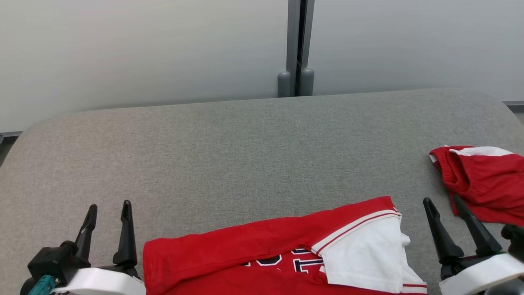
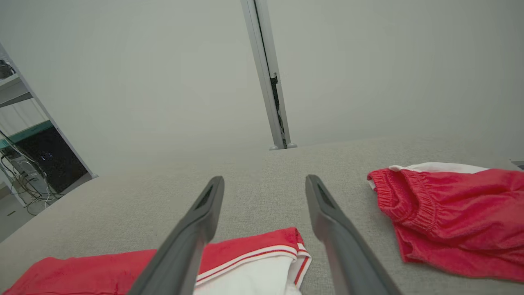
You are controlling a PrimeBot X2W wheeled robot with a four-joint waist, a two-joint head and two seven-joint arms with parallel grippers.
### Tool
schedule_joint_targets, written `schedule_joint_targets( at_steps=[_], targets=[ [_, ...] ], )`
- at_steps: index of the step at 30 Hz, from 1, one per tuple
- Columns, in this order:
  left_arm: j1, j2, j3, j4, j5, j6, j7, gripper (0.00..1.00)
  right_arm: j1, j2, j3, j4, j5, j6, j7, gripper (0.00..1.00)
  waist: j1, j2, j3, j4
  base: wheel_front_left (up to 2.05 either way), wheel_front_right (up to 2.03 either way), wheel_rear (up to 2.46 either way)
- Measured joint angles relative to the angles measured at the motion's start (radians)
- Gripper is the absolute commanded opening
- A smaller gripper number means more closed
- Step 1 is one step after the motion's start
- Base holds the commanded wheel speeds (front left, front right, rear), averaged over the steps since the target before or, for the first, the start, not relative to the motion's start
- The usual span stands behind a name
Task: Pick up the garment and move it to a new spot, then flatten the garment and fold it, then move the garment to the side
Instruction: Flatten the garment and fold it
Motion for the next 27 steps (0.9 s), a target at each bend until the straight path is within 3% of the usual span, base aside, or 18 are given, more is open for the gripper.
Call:
schedule_joint_targets(
  at_steps=[12, 27],
  targets=[
    [0.010, -0.076, 0.064, 0.047, 0.097, -0.102, 0.000, 1.00, 0.018, 0.020, -0.017, 0.027, -0.023, 0.000, 0.033, 1.00, 0.0000, 0.0000, -0.004, 0.018, 0.00, 0.00, 0.00],
    [-0.009, -0.095, 0.065, 0.080, 0.122, -0.132, -0.002, 1.00, -0.042, 0.065, -0.028, 0.263, -0.033, 0.000, 0.216, 1.00, 0.0000, 0.0000, 0.001, 0.041, 0.00, 0.00, 0.00]
  ],
)
